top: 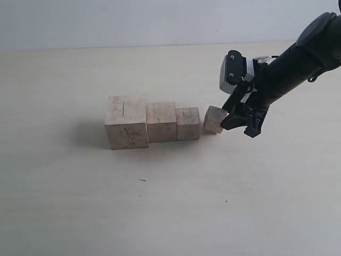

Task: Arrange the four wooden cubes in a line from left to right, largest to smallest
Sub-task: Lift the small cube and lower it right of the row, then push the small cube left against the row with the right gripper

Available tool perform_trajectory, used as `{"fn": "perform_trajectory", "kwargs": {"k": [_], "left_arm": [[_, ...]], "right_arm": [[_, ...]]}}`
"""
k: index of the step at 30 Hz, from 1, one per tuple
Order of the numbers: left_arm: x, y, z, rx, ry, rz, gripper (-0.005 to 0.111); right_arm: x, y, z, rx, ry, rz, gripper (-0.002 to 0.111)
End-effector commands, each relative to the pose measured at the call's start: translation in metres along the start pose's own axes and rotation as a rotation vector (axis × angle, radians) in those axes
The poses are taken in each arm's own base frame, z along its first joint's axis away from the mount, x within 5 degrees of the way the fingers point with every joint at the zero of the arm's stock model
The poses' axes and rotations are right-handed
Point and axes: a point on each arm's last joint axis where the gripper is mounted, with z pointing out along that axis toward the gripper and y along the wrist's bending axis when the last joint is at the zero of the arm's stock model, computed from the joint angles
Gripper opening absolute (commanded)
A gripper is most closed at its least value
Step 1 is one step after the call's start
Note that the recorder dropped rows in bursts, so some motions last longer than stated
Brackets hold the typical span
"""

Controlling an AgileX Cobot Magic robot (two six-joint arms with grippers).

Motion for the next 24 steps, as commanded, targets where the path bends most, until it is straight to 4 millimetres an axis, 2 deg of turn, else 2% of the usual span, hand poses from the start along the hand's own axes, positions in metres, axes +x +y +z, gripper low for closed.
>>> {"fn": "perform_trajectory", "kwargs": {"k": [1, 4, 5, 7, 14, 18, 19, 22, 23, 24], "left_arm": [[-0.001, 0.0, 0.0, 0.008, -0.011, -0.003, 0.0], [-0.001, 0.0, 0.0, 0.008, -0.011, -0.003, 0.0], [-0.001, 0.0, 0.0, 0.008, -0.011, -0.003, 0.0], [-0.001, 0.0, 0.0, 0.008, -0.011, -0.003, 0.0], [-0.001, 0.0, 0.0, 0.008, -0.011, -0.003, 0.0], [-0.001, 0.0, 0.0, 0.008, -0.011, -0.003, 0.0], [-0.001, 0.0, 0.0, 0.008, -0.011, -0.003, 0.0], [-0.001, 0.0, 0.0, 0.008, -0.011, -0.003, 0.0], [-0.001, 0.0, 0.0, 0.008, -0.011, -0.003, 0.0], [-0.001, 0.0, 0.0, 0.008, -0.011, -0.003, 0.0]], "right_arm": [[-0.003, -0.001, -0.001, 0.003, -0.017, -0.001, 0.018], [-0.004, 0.0, -0.001, -0.003, -0.025, 0.007, 0.034], [-0.004, 0.0, -0.001, -0.01, -0.028, 0.008, 0.042], [-0.005, 0.001, -0.001, -0.013, -0.034, 0.015, 0.049], [-0.01, 0.0, -0.006, 0.001, -0.073, 0.044, 0.049], [-0.022, -0.001, -0.028, 0.075, -0.097, 0.078, 0.049], [-0.027, -0.003, -0.04, 0.128, -0.11, 0.154, 0.049], [-0.03, -0.006, -0.054, 0.198, -0.118, 0.402, 0.046], [-0.026, -0.005, -0.055, 0.203, -0.075, 0.516, 0.039], [-0.018, -0.005, -0.052, 0.21, -0.018, 0.619, 0.027]]}}
